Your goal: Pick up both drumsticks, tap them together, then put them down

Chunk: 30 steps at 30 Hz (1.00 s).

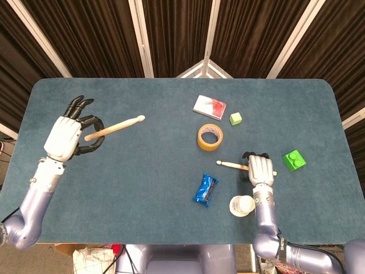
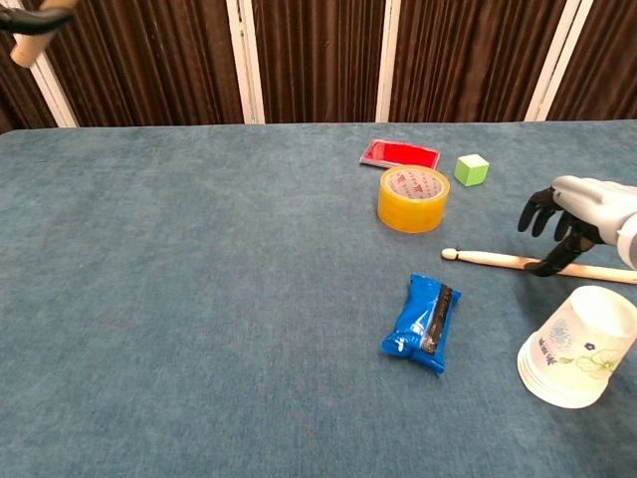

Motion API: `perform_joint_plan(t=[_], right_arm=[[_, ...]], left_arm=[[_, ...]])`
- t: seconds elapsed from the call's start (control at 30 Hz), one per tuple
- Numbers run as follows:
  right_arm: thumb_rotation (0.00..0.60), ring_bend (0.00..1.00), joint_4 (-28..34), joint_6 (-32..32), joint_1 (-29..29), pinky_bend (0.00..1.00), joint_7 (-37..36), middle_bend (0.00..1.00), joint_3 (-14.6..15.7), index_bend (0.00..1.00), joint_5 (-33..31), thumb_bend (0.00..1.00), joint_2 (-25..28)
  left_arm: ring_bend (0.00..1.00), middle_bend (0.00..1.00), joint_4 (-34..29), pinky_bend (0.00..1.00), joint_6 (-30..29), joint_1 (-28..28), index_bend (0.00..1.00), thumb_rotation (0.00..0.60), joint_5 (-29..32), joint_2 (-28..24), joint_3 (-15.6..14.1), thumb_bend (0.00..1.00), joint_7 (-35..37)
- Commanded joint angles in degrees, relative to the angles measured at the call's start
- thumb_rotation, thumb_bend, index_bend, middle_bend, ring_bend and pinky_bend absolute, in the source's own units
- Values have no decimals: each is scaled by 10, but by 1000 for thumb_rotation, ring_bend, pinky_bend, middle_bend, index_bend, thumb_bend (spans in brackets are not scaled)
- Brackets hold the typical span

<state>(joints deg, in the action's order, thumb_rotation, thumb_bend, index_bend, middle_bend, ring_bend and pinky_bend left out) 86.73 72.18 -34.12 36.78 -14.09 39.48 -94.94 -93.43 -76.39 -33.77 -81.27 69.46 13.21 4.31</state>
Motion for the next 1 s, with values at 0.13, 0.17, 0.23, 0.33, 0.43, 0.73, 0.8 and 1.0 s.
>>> perform_joint_plan(t=[0.13,0.17,0.23,0.33,0.43,0.73,0.8,1.0], right_arm=[[600,346,-29,16,17,170,-13,338,27,382,46,298,4],[600,347,-30,17,20,170,-15,341,31,385,52,298,7],[600,354,-32,16,26,170,-21,350,36,392,59,298,13],[600,363,-33,12,39,170,-37,365,43,404,70,298,24],[600,371,-35,8,45,170,-43,379,47,409,80,298,26],[600,396,-78,-10,47,170,-52,410,42,420,84,298,2],[600,403,-87,-12,47,170,-52,414,39,426,86,298,-2],[600,415,-105,-19,47,170,-50,427,35,453,86,297,-10]], left_arm=[[119,590,0,4,-10,13,609,600,-6,-16,2,527,19],[119,590,-1,4,-11,14,610,600,-7,-19,2,527,22],[119,591,-2,4,-13,18,612,600,-8,-22,2,527,29],[119,591,-2,4,-19,25,614,600,-12,-30,1,527,41],[119,591,-3,4,-21,29,614,600,-18,-32,-1,527,47],[119,590,-5,4,-18,31,614,600,-25,-33,-3,527,40],[119,591,-7,4,-18,32,614,600,-24,-34,-2,527,40],[119,592,-11,4,-16,34,615,600,-23,-40,-1,527,38]])
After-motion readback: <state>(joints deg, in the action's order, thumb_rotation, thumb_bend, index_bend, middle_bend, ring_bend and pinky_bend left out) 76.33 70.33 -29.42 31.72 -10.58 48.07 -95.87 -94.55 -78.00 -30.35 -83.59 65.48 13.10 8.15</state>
